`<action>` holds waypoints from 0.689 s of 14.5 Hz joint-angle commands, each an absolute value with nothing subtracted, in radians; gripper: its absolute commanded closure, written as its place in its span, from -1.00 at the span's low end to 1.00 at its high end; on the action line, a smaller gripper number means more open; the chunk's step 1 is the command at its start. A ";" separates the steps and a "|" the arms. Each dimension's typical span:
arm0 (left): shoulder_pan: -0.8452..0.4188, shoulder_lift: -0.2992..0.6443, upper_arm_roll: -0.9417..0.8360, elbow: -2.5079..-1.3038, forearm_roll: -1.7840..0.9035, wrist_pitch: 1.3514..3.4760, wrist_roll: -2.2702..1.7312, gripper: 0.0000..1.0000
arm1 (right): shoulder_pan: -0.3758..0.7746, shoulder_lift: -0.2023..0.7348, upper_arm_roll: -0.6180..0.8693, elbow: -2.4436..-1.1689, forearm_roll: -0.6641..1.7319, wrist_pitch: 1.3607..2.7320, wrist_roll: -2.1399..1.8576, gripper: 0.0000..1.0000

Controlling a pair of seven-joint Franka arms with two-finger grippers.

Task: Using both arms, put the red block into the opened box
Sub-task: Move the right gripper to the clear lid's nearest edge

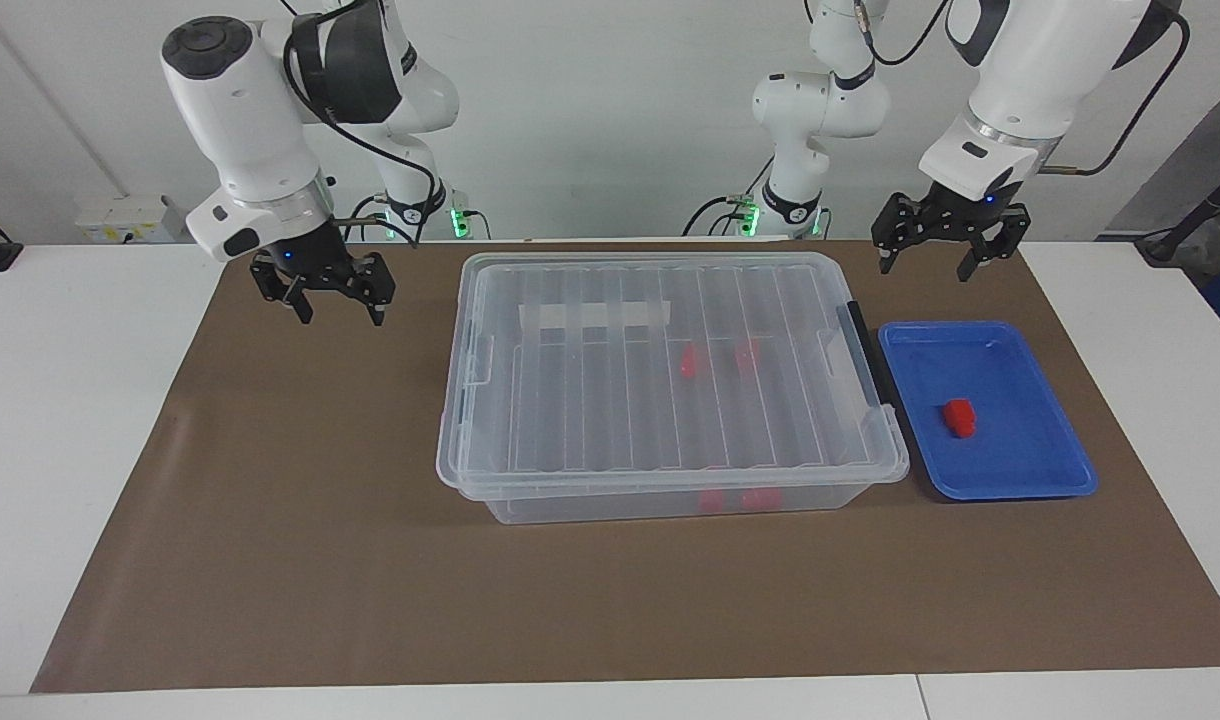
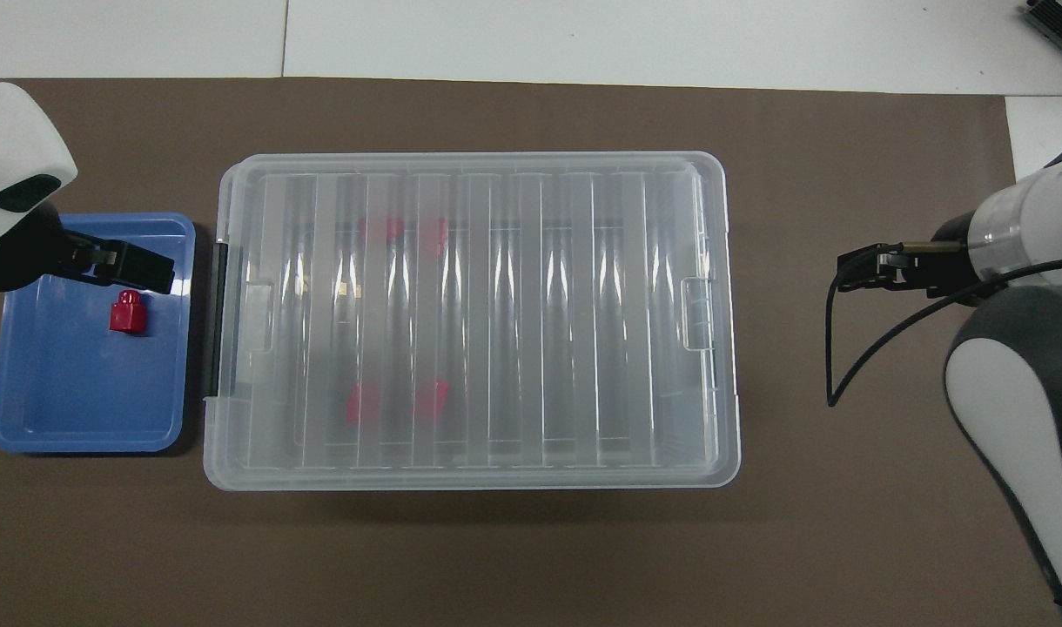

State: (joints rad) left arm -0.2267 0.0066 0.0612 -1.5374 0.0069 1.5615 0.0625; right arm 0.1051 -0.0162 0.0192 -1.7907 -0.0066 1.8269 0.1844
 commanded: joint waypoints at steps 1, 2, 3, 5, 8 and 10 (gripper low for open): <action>-0.219 -0.014 0.057 -1.555 0.005 1.552 0.054 -1.00 | 0.161 -0.038 0.020 -1.862 -0.008 1.894 0.282 -0.91; -0.219 -0.014 0.057 -1.555 0.005 1.552 0.054 -1.00 | 0.169 -0.037 0.020 -1.885 -0.008 1.928 0.285 -0.91; -0.219 -0.014 0.057 -1.555 0.005 1.552 0.054 -1.00 | 0.172 -0.037 0.021 -1.907 -0.008 1.969 0.285 -0.91; -0.219 -0.014 0.057 -1.555 0.005 1.552 0.054 -1.00 | 0.175 -0.014 0.021 -1.914 -0.008 2.006 0.285 -0.91; -0.219 -0.014 0.057 -1.555 0.005 1.552 0.054 -1.00 | 0.209 0.020 0.020 -1.919 -0.008 2.037 0.290 -0.92; -0.219 -0.014 0.057 -1.555 0.005 1.552 0.054 -1.00 | 0.222 0.034 0.020 -1.921 -0.008 2.054 0.290 -0.93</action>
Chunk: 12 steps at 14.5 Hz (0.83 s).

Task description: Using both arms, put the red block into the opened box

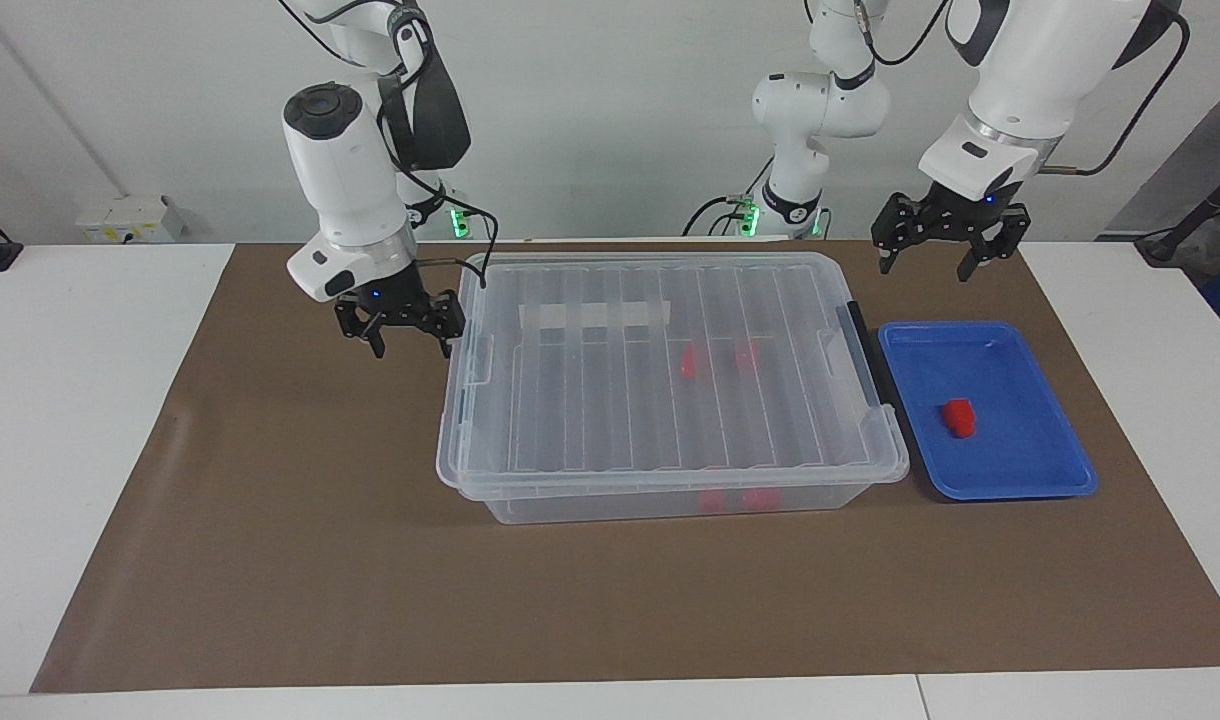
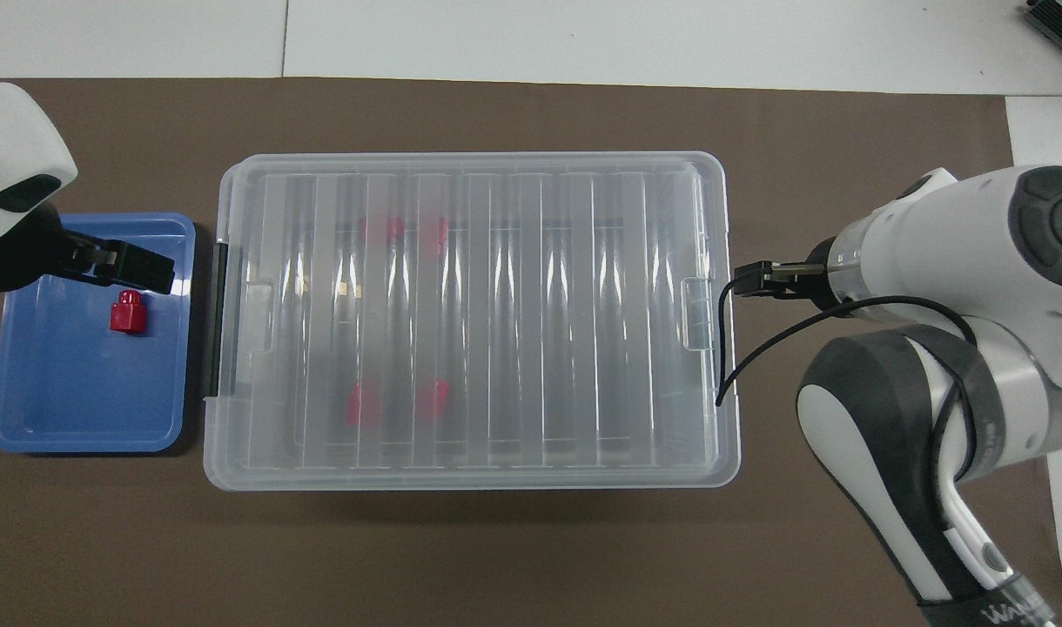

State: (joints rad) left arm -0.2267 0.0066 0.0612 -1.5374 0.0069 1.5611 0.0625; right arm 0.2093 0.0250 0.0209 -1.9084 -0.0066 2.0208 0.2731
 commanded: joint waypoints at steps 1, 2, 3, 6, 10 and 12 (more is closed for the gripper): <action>-0.219 -0.014 0.057 -1.555 0.005 1.552 0.054 -1.00 | 0.224 0.037 0.020 -1.927 -0.008 2.072 0.287 -0.93; -0.219 -0.014 0.057 -1.555 0.005 1.552 0.054 -1.00 | 0.224 0.038 0.020 -1.934 -0.008 2.080 0.288 -0.93; -0.219 -0.014 0.057 -1.555 0.005 1.552 0.054 -1.00 | 0.222 0.037 0.020 -1.943 -0.008 2.085 0.279 -0.93; -0.219 -0.014 0.057 -1.557 0.005 1.546 0.054 -1.00 | 0.215 0.034 0.020 -1.959 -0.008 2.086 0.272 -0.93; -0.219 -0.020 0.057 -1.563 0.005 1.543 0.054 -1.00 | 0.222 0.028 0.020 -1.977 -0.008 2.085 0.265 -0.93; -0.221 -0.020 0.057 -1.563 0.005 1.543 0.054 -1.00 | 0.216 0.028 0.020 -1.976 -0.008 2.082 0.265 -0.93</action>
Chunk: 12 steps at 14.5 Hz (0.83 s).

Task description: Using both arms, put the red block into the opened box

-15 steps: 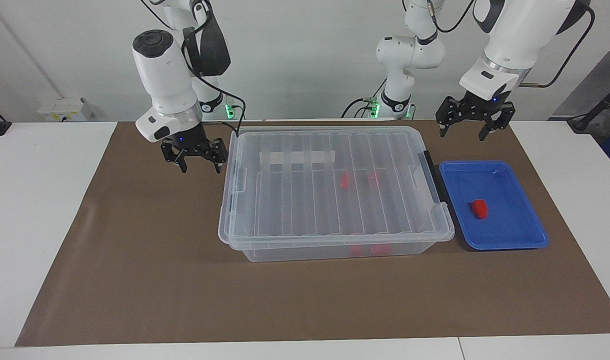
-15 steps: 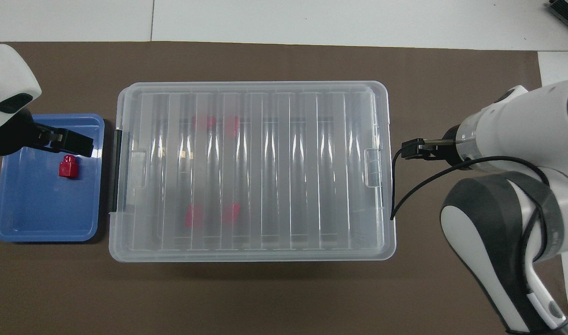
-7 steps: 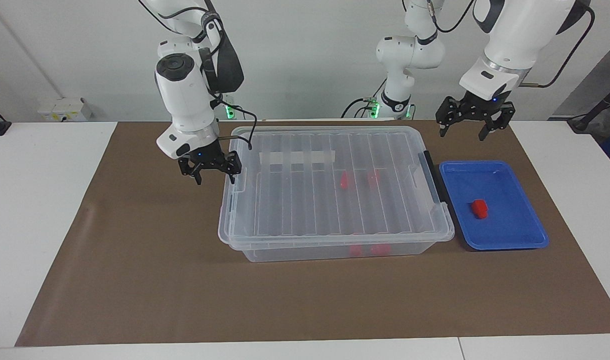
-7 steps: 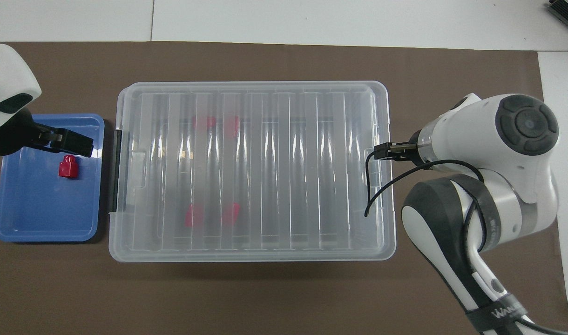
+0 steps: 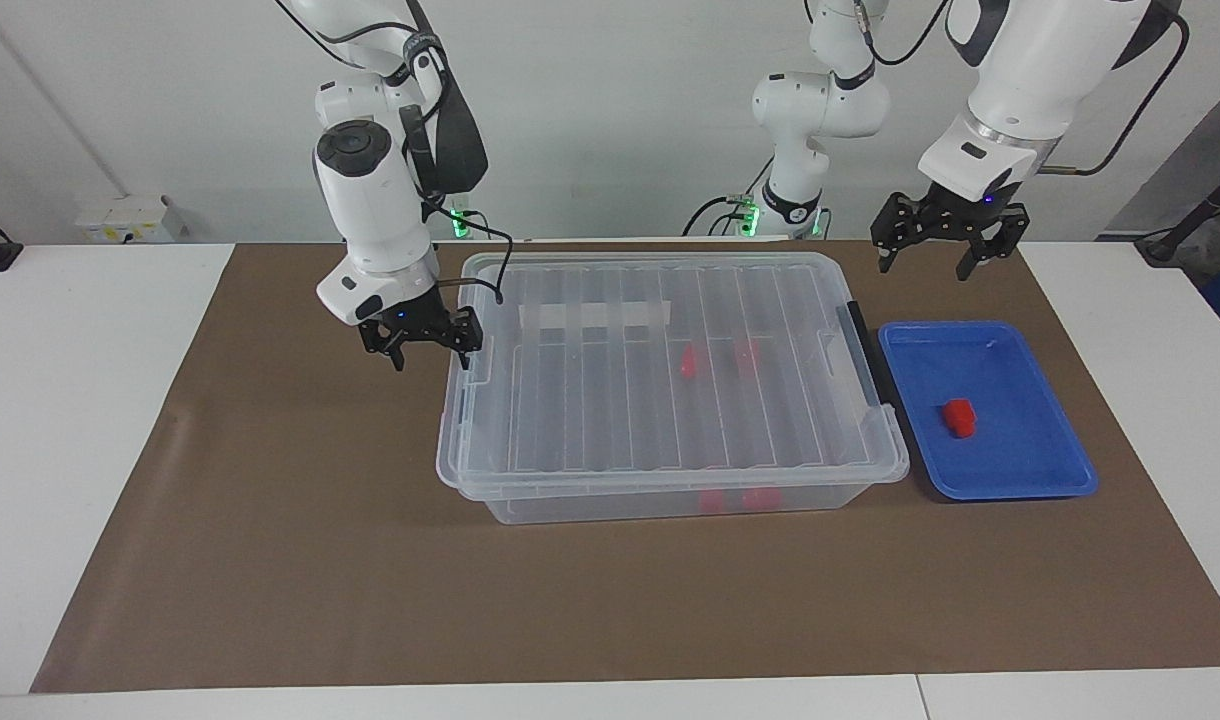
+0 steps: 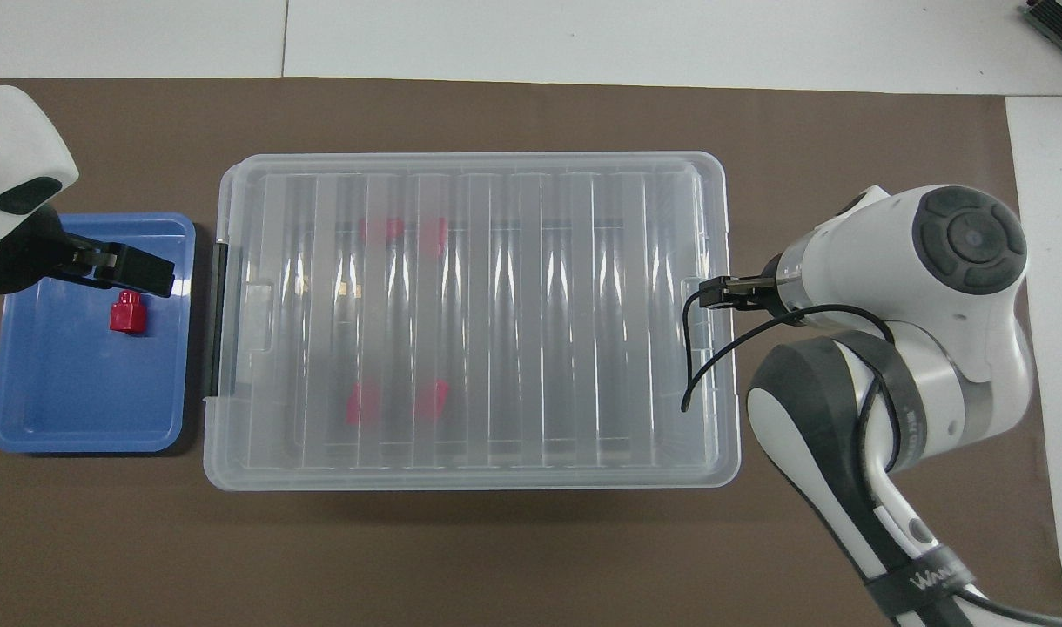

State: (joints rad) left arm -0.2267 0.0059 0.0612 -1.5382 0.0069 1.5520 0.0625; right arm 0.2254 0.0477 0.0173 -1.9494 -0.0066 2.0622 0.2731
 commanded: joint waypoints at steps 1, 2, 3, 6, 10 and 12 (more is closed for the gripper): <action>-0.221 -0.020 0.057 -1.563 0.005 1.543 0.054 -1.00 | 0.209 0.028 0.020 -1.974 -0.008 2.082 0.262 -0.93; -0.219 -0.020 0.057 -1.563 0.005 1.543 0.054 -1.00 | 0.201 0.026 0.020 -1.974 -0.008 2.077 0.243 -0.93; -0.219 -0.020 0.057 -1.563 0.005 1.543 0.054 -1.00 | 0.187 0.026 0.020 -1.974 -0.008 2.069 0.224 -0.93; -0.219 -0.020 0.057 -1.563 0.005 1.543 0.054 -1.00 | 0.160 0.023 0.020 -1.976 -0.008 2.066 0.200 -0.93; -0.219 -0.020 0.057 -1.563 0.005 1.543 0.054 -1.00 | 0.097 0.017 0.017 -1.976 -0.008 2.045 0.118 -0.93; -0.221 -0.020 0.057 -1.563 0.005 1.543 0.054 -1.00 | 0.069 0.011 0.015 -1.974 -0.008 2.040 0.112 -0.93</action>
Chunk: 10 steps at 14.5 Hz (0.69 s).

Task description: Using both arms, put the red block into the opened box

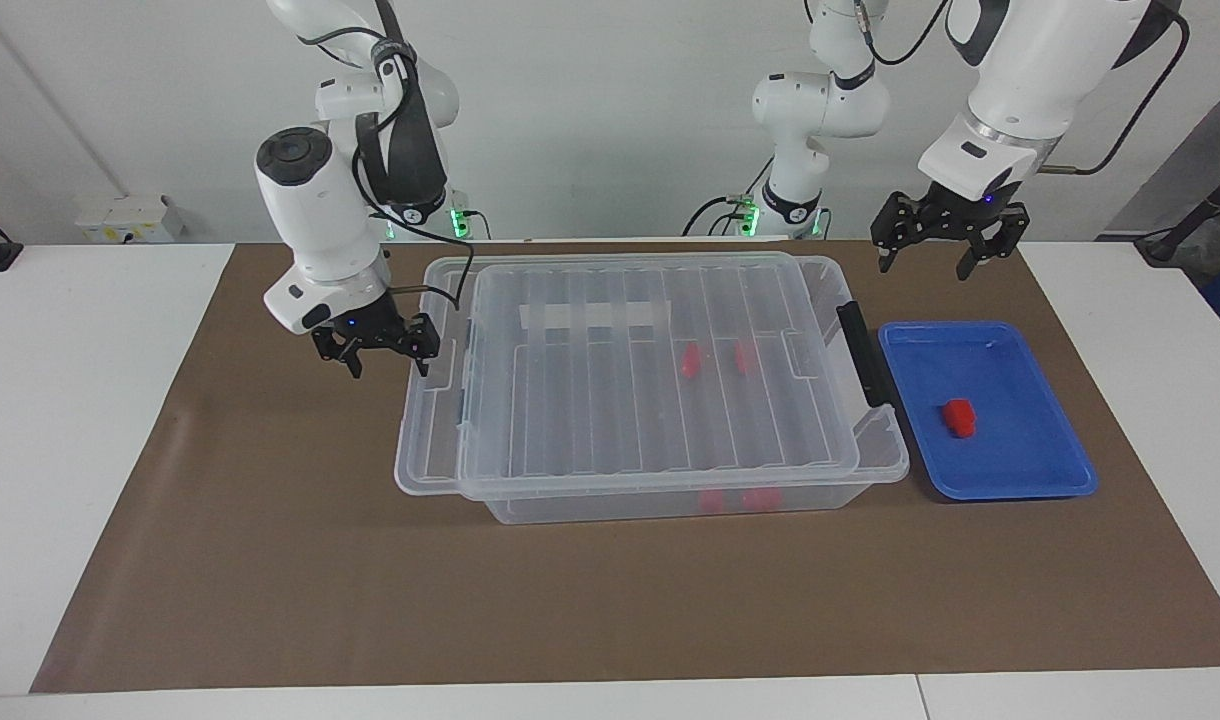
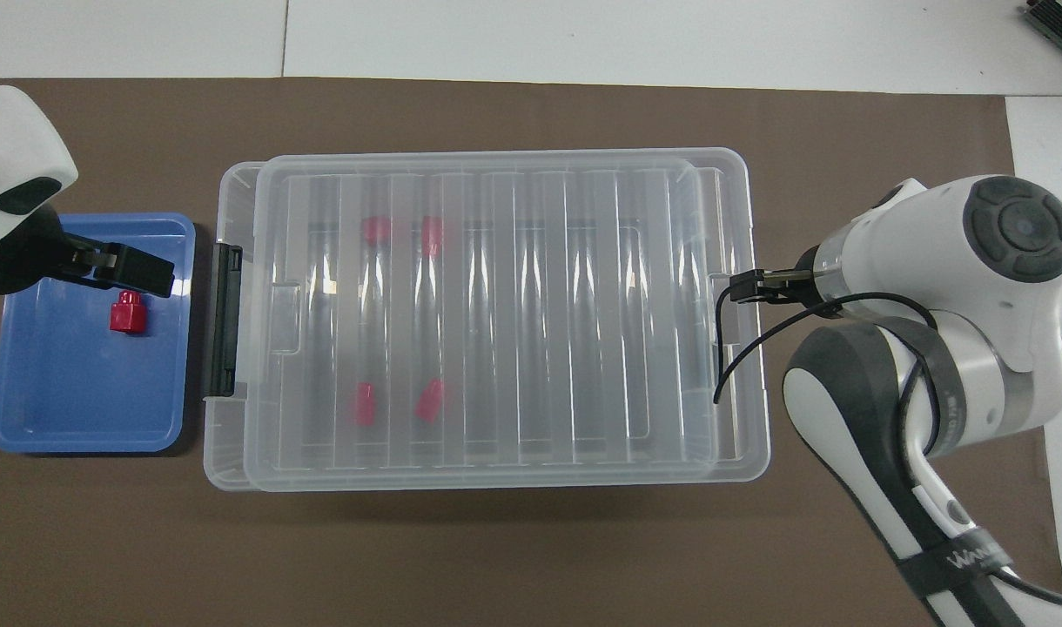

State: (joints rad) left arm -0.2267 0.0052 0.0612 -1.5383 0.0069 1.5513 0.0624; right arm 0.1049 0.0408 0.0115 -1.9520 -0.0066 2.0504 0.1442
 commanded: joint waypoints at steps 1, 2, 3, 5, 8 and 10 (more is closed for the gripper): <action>-0.221 -0.020 0.057 -1.563 0.005 1.542 0.054 -1.00 | 0.055 0.008 0.015 -1.974 -0.008 2.040 0.104 -0.93; -0.219 -0.021 0.057 -1.565 0.005 1.539 0.054 -1.00 | 0.039 0.005 0.015 -1.974 -0.008 2.034 0.083 -0.93; -0.212 -0.021 0.058 -1.572 0.005 1.540 0.052 -1.00 | 0.016 0.005 0.015 -1.974 -0.008 2.020 0.060 -0.93; -0.158 -0.021 0.063 -1.577 0.014 1.552 0.054 -1.00 | -0.027 0.000 0.015 -1.974 -0.008 1.999 0.022 -0.93; -0.089 -0.043 0.063 -1.624 0.038 1.574 0.067 -1.00 | -0.072 0.000 0.015 -1.974 -0.008 1.999 -0.034 -0.93; -0.036 -0.073 0.063 -1.707 0.060 1.696 0.106 -1.00 | -0.087 0.000 0.015 -1.976 -0.008 1.999 -0.041 -0.93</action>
